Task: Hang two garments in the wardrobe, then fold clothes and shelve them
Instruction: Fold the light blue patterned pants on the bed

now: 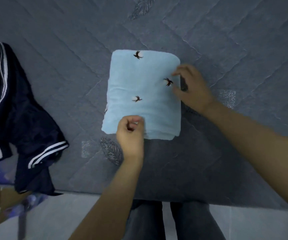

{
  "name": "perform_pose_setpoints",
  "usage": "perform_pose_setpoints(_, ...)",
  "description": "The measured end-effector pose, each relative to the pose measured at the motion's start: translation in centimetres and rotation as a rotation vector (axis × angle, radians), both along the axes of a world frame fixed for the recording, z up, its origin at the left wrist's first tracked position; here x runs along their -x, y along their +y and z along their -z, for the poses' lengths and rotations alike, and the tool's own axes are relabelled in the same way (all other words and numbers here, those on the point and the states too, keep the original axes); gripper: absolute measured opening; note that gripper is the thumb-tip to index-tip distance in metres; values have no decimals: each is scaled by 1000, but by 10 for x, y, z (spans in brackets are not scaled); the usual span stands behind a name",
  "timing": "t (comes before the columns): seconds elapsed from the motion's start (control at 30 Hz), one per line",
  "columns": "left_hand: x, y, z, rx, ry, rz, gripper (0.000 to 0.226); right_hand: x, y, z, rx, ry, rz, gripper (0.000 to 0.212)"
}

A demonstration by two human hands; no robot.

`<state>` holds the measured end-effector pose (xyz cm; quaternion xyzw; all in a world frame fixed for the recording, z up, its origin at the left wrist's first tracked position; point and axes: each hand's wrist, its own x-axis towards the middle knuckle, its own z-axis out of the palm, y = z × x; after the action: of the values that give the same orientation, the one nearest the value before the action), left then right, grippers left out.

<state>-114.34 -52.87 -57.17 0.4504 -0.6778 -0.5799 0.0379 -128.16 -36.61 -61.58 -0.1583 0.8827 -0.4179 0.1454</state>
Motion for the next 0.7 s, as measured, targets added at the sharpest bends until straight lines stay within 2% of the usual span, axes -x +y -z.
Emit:
perform_pose_setpoints(0.1,-13,29,0,-183,6,-264,20,51,-28,5,14,-173,-82,54)
perform_pose_setpoints(0.2,-11,50,6,-286,-27,-417,44,83,-57,7,41,-396,-85,68)
perform_pose_setpoints(0.33,24,63,24,-303,-40,-553,81,110,-70,11,-169,-608,-205,64)
perform_pose_setpoints(0.4,36,60,34,-276,-47,-687,87,115,-67,7,-243,-691,-247,62)
perform_pose_setpoints(0.47,32,50,39,-262,-19,-833,80,108,-59,4,-280,-791,-275,66)
perform_pose_setpoints(0.5,25,45,38,-245,-25,-840,73,100,-52,2,-275,-836,-276,67)
perform_pose_setpoints(0.7,-52,-1,30,-170,-52,-526,22,-4,18,1,-161,-1072,-189,66)
